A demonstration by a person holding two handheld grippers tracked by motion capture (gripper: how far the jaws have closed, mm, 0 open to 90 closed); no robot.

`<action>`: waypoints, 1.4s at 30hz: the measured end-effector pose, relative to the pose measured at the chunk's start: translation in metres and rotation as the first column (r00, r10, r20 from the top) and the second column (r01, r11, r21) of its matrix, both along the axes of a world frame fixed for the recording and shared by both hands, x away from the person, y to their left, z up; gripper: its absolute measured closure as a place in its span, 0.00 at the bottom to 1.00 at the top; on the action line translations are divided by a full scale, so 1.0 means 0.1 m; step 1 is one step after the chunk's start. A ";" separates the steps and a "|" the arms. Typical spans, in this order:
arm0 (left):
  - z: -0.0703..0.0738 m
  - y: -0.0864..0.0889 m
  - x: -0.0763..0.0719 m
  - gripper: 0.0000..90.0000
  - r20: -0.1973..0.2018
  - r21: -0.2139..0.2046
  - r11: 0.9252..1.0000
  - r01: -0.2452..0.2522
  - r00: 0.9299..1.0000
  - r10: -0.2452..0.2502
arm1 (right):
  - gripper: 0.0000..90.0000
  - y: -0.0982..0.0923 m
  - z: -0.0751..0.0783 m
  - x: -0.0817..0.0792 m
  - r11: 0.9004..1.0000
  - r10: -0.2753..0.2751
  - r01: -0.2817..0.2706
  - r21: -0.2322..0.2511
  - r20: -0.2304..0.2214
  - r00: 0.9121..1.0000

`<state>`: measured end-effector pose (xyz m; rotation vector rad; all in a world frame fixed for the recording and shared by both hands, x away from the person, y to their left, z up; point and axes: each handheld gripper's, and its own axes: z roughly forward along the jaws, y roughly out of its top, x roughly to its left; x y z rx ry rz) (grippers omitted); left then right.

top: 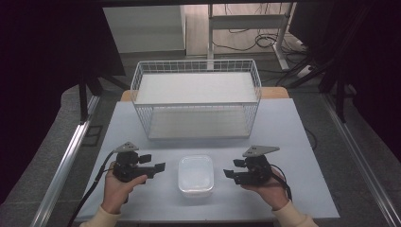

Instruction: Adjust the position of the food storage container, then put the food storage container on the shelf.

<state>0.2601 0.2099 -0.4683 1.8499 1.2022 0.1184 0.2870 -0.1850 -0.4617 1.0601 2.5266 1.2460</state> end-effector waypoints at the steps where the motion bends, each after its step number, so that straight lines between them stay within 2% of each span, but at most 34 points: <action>1: 0.00 0.00 0.00 0.27 0.000 -0.003 1.000 0.000 1.000 0.000 | 0.43 -0.01 0.01 0.00 1.000 -0.007 0.007 0.009 -0.001 1.000; 7: 0.00 -0.01 0.00 0.27 -0.008 -0.026 1.000 0.006 1.000 -0.006 | 0.34 0.00 0.02 0.01 0.999 -0.008 0.008 0.043 -0.020 1.000; 12: 0.01 -0.02 0.00 0.27 -0.023 -0.079 0.997 0.012 1.000 -0.014 | 0.31 0.02 0.01 0.02 0.997 -0.018 0.019 0.071 -0.023 1.000; 13: 0.01 -0.02 0.00 0.27 -0.023 -0.079 0.997 0.012 1.000 -0.014 | 0.31 0.02 0.01 0.02 0.997 -0.018 0.019 0.071 -0.023 1.000; 14: 0.00 -0.03 0.00 0.28 -0.022 -0.086 0.996 0.013 1.000 -0.015 | 0.30 0.03 0.01 0.02 0.996 -0.019 0.021 0.086 -0.033 0.999; 21: -0.04 -0.09 0.02 0.29 -0.058 -0.137 0.990 0.020 0.998 -0.028 | 0.30 0.10 -0.02 0.02 0.995 -0.006 0.014 0.103 -0.080 0.997; 26: -0.09 -0.14 0.04 0.30 -0.086 -0.173 0.985 0.025 0.996 -0.040 | 0.31 0.17 -0.06 0.05 0.990 -0.008 0.026 0.135 -0.136 0.991; 30: -0.14 -0.17 0.07 0.30 -0.122 -0.213 0.977 0.030 0.991 -0.057 | 0.32 0.21 -0.09 0.09 0.985 -0.016 0.046 0.164 -0.179 0.984; 31: -0.14 -0.17 0.07 0.30 -0.122 -0.213 0.977 0.030 0.991 -0.057 | 0.32 0.21 -0.09 0.09 0.985 -0.016 0.046 0.164 -0.179 0.984; 34: -0.20 -0.22 0.09 0.31 -0.163 -0.241 0.970 0.033 0.984 -0.074 | 0.34 0.27 -0.16 0.12 0.985 -0.022 0.058 0.163 -0.209 0.978; 35: -0.20 -0.22 0.09 0.31 -0.163 -0.241 0.970 0.033 0.984 -0.074 | 0.34 0.27 -0.16 0.12 0.985 -0.022 0.058 0.163 -0.209 0.978; 36: -0.23 -0.24 0.11 0.31 -0.177 -0.256 0.966 0.035 0.981 -0.083 | 0.35 0.29 -0.19 0.13 0.984 -0.021 0.061 0.166 -0.228 0.973; 38: -0.25 -0.26 0.12 0.32 -0.194 -0.270 0.962 0.035 0.977 -0.090 | 0.36 0.31 -0.21 0.13 0.983 -0.018 0.060 0.171 -0.237 0.971; 42: -0.31 -0.31 0.13 0.36 -0.213 -0.273 0.961 0.033 0.972 -0.094 | 0.37 0.35 -0.25 0.14 0.980 -0.022 0.071 0.188 -0.254 0.967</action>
